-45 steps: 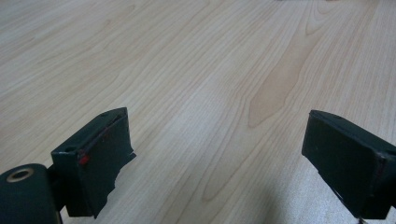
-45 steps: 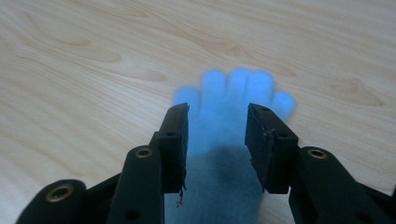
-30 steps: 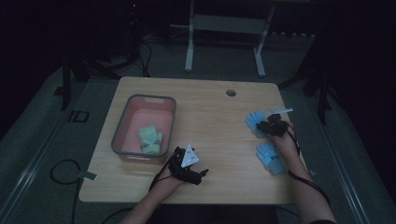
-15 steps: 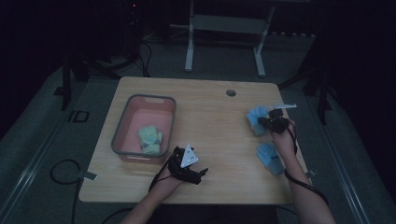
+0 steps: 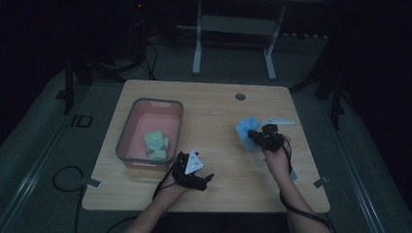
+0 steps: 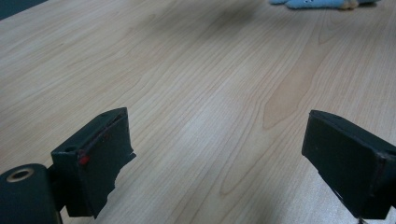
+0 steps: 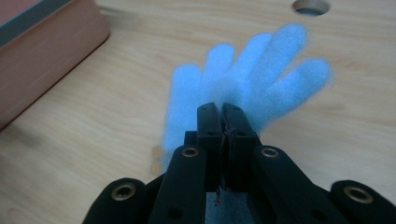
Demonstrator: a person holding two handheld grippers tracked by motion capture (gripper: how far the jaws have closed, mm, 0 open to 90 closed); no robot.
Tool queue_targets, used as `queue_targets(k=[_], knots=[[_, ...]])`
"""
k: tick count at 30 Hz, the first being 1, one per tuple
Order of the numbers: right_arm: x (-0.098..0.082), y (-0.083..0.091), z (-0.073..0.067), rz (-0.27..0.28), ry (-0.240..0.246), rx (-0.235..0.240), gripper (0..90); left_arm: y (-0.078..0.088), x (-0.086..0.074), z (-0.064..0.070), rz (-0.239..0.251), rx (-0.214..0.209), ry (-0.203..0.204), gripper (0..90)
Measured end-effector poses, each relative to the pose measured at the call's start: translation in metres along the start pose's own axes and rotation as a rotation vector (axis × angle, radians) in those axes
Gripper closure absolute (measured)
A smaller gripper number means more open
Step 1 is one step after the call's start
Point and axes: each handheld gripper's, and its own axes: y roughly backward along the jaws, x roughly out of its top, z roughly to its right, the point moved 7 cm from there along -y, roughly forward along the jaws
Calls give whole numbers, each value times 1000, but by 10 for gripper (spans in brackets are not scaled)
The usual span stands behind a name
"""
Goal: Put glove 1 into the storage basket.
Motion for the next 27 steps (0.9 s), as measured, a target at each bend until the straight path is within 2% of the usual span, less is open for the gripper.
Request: queue_targets(k=[5,10,13,14,15,16,19,22,27], knots=[[-9,0,-23,7,-48,-11,871,0,0,1,1,5,-10,80],[-20,2,-42,3,-49,-47,871,2,-1,-1,-4,7,-8,80],[-23,3,-48,1,-55,-53,871,4,-1,-2,-1,7,4,80],[-26,3,-51,5,-76,-44,871,5,-1,-3,9,5,22,80],[-32,3,-57,8,-76,-51,871,5,-1,-2,16,2,31,80],[-34,2,-60,7,-87,-38,870,5,-1,-2,16,0,33,80],[-41,-1,-61,14,-127,-26,869,4,-3,0,4,-1,21,80],[-49,-8,-62,0,-116,-55,870,1,-5,3,-7,-4,20,80],[-55,-17,-57,-8,-145,-76,868,-1,-7,5,-18,-7,19,80]])
